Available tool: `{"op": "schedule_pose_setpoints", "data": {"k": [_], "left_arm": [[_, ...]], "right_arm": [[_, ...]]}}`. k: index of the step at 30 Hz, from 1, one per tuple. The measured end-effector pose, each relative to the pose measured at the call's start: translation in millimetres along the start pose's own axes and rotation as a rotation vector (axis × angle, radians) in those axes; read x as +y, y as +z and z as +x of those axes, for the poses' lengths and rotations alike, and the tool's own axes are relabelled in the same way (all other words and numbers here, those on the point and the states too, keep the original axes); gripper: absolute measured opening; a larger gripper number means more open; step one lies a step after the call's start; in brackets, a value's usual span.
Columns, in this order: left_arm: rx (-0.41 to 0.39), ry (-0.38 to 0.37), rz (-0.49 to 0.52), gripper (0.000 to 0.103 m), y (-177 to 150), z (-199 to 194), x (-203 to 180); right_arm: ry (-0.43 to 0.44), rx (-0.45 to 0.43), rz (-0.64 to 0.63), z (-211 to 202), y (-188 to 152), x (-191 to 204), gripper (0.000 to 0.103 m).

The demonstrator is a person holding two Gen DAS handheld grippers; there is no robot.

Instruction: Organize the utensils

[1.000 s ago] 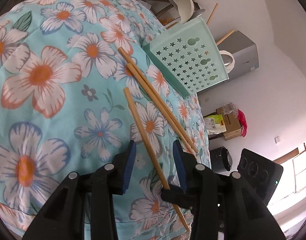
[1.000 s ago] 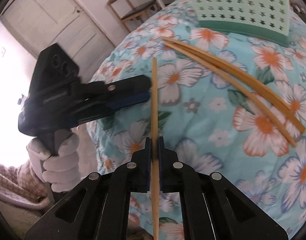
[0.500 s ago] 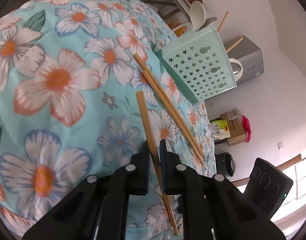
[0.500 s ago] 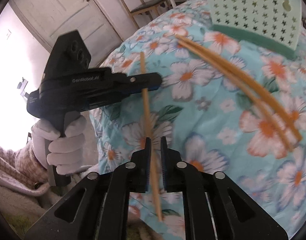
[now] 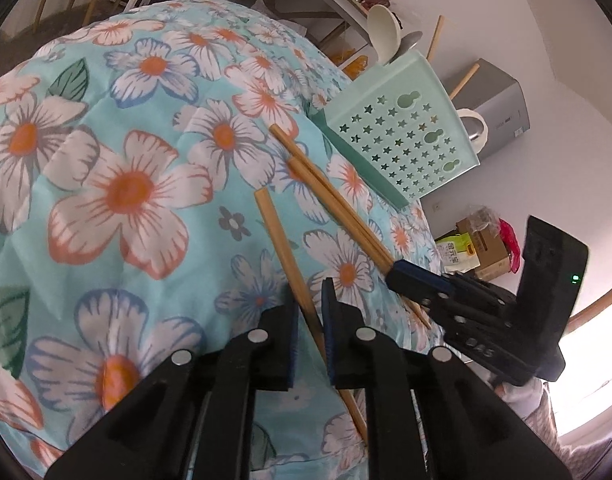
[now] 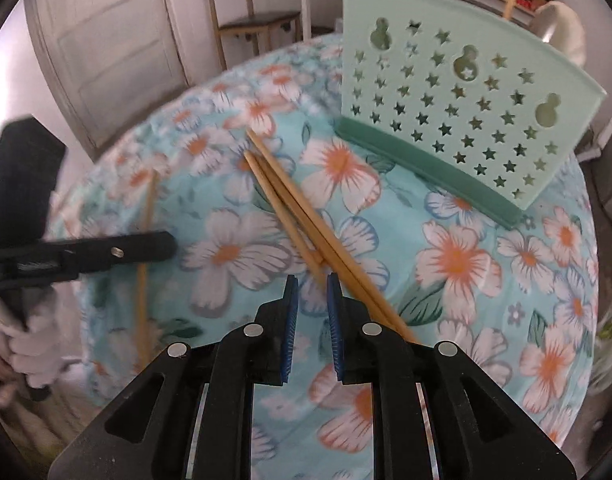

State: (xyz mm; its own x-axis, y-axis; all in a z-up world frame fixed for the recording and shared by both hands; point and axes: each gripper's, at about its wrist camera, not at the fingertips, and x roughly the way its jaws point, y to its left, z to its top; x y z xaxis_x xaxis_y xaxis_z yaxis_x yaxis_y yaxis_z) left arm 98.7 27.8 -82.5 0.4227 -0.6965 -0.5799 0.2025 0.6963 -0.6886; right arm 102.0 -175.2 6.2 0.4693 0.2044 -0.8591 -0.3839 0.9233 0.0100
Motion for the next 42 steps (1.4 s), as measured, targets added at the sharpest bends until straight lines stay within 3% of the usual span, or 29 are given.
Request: {"op": "schedule_pose_setpoints", "data": {"k": [5,9,16,27,29,32,36,42], "left_arm": [[0.002,-0.001,0.008,0.011,1,3,0],[0.004,-0.002,0.01,0.011,1,2,1],[0.005,-0.002,0.01,0.012,1,2,0],[0.01,-0.007,0.002,0.012,1,1,1],[0.013,-0.008,0.0,0.012,1,0,1],[0.016,-0.013,-0.012,0.012,1,1,2],[0.018,-0.016,-0.027,0.012,1,0,4],[-0.017,-0.007,0.003,0.011,2,-9,-1]], "right_arm": [[-0.017,0.007,-0.033,6,6,3,0.018],[0.0,0.038,-0.063,12,9,12,0.032],[0.081,0.098,-0.088,9,16,34,0.031],[0.088,0.095,-0.143,41,53,56,0.03],[0.101,0.092,-0.138,48,60,59,0.027],[0.112,0.095,-0.117,55,65,59,0.009],[0.142,0.071,-0.063,44,66,49,0.004],[0.161,-0.05,0.008,4,74,41,0.004]]}}
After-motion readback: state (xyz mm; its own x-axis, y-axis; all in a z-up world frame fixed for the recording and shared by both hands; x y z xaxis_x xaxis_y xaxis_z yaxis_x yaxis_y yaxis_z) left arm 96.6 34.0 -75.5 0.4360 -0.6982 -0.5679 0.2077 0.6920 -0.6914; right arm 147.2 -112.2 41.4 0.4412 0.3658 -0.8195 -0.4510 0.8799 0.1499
